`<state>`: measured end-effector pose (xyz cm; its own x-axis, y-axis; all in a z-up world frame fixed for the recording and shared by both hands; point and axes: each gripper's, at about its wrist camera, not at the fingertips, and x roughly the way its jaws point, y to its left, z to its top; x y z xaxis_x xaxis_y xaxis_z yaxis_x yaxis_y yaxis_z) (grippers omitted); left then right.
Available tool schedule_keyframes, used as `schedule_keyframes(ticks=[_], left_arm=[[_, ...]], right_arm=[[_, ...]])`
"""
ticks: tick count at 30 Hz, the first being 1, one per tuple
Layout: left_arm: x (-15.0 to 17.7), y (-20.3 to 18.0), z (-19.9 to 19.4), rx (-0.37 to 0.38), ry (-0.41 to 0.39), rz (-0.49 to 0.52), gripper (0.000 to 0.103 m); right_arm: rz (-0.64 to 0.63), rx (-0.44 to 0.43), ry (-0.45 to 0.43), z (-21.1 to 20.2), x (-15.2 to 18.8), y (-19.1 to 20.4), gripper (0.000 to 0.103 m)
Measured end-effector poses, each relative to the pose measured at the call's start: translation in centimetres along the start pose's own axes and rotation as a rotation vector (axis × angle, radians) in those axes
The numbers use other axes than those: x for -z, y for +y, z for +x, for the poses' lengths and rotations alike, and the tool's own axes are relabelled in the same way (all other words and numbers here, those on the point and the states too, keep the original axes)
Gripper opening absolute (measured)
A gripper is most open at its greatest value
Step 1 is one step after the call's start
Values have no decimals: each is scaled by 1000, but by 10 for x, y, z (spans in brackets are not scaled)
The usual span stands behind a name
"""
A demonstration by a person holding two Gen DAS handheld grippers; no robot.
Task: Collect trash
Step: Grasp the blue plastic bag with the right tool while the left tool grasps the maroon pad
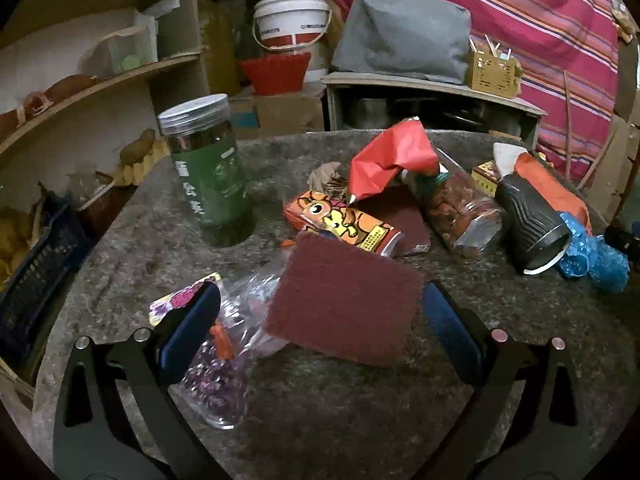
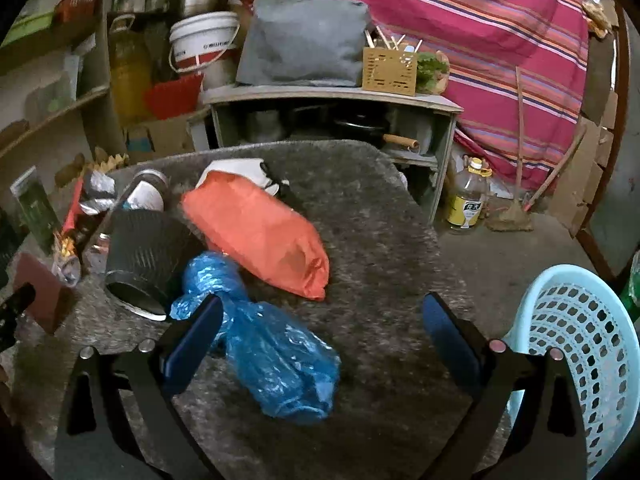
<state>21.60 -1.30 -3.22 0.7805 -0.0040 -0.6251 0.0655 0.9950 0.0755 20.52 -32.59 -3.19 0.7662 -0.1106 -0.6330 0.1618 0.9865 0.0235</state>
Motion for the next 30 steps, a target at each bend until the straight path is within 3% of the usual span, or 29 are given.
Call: schedule_keyframes(ticks=[6,13,17,21,30], left_arm=[[0,-16,19,-6,56,75,98],[-3,-16,34,-36,108,80,98],[-3,-18,34,-23,102,93,97],[-3,-14,29,-9,82,84,83],[-6,-6,15,2,43,61,83]], right_arm=[[17,-10,10,6,-3,0,97],[54,-16,29,10,-1,-7,97],[35,-15,39,12,2,-3,97],[20,-16,45,13,4,0,97],[-29,-13,34,11,1,11,97]])
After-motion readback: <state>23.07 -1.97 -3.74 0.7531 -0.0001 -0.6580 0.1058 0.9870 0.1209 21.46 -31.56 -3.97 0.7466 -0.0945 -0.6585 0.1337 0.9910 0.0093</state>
